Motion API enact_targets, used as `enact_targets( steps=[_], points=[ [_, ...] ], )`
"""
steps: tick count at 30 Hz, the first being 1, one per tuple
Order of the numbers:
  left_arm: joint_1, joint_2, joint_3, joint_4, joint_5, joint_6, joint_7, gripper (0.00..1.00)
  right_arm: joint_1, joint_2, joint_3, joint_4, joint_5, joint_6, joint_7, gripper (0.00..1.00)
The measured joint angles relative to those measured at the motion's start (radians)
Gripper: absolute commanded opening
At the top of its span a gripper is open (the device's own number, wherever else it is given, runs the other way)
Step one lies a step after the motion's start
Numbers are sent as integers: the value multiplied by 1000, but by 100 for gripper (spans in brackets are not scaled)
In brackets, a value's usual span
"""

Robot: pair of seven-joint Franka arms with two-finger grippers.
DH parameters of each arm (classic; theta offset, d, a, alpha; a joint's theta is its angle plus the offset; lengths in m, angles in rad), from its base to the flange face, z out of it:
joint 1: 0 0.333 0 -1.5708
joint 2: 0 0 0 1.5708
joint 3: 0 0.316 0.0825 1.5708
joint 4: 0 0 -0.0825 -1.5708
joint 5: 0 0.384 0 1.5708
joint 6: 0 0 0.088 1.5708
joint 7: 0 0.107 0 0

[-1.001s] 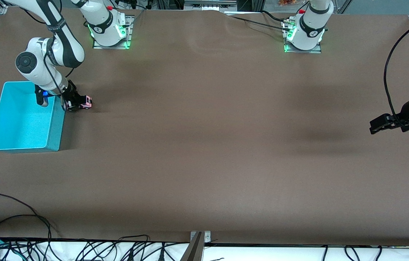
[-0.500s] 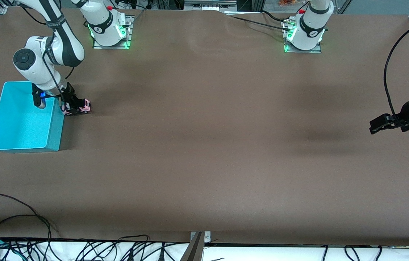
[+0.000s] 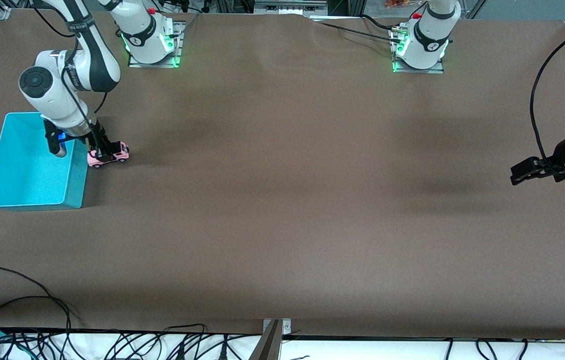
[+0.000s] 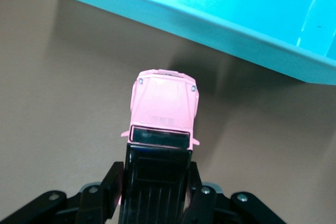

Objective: Wind and store pink jeep toy

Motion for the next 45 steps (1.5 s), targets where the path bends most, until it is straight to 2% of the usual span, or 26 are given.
enact_targets(
  steps=[4,11,21,31,37,45],
  points=[
    [0,0,0,0,0,0,0,100,0,-15,7,75,0,-95,-89,0],
    [0,0,0,0,0,0,0,100,-1,-28,-9,162,0,-227,-376,0],
    [0,0,0,0,0,0,0,100,-7,-21,-169,166,0,-273,-784,0],
    [0,0,0,0,0,0,0,100,-16,9,-311,167,0,-273,-1060,0],
    [0,0,0,0,0,0,0,100,-27,54,-375,172,-20,-255,-1125,0],
    [0,0,0,-1,0,0,0,100,-27,106,-408,180,-103,-238,-1126,0]
  ],
)
